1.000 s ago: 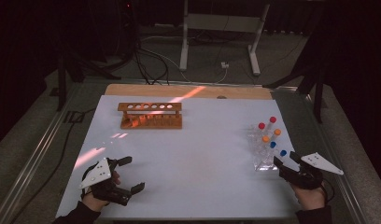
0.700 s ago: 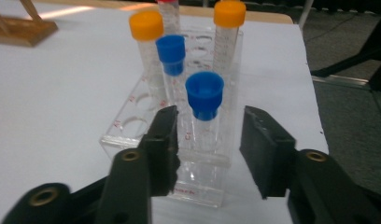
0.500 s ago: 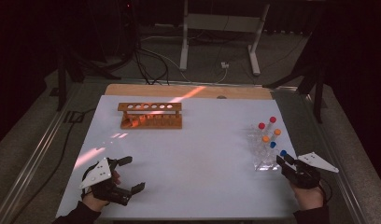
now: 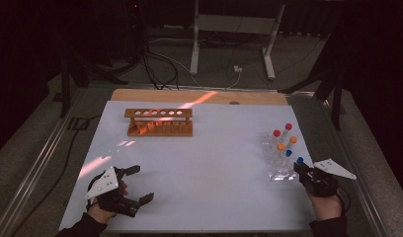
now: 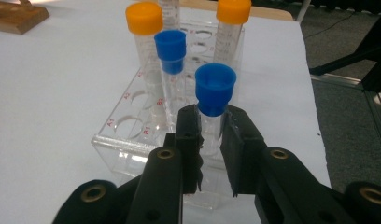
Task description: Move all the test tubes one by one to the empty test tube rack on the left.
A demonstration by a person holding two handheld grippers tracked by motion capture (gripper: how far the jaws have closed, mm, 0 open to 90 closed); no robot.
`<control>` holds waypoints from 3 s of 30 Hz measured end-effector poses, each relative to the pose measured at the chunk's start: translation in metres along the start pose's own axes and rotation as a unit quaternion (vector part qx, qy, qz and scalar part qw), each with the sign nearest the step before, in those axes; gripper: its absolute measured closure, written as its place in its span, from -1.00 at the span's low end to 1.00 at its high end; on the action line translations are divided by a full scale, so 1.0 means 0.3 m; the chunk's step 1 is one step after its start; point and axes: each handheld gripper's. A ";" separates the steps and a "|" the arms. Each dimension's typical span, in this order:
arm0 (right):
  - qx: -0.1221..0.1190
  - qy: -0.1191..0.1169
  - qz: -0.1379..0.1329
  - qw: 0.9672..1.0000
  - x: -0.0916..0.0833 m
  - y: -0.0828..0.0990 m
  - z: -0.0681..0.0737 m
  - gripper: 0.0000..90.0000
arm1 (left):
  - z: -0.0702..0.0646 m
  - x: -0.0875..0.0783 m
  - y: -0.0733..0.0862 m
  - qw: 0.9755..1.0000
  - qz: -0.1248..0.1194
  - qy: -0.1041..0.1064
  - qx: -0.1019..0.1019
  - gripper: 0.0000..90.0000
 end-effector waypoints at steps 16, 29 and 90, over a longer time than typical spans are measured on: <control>-0.029 0.009 -0.037 0.999 -0.082 -0.069 0.034 0.72 | 0.000 0.001 0.001 1.000 -0.003 -0.001 0.001 -0.99; -0.073 0.010 -0.068 0.995 -0.138 -0.128 0.109 0.72 | -0.001 0.003 0.003 1.000 0.003 -0.004 0.005 -0.99; -0.169 -0.236 -0.003 0.957 0.168 -0.154 0.534 0.71 | -0.125 0.215 -0.243 0.993 0.047 0.104 -0.012 -0.99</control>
Point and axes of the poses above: each handheld gripper's, and its own axes: x roughly forward along the jaws, y roughly out of its underside, z roughly to its left, and after that the axes turned 14 degrees about -y, right-handed
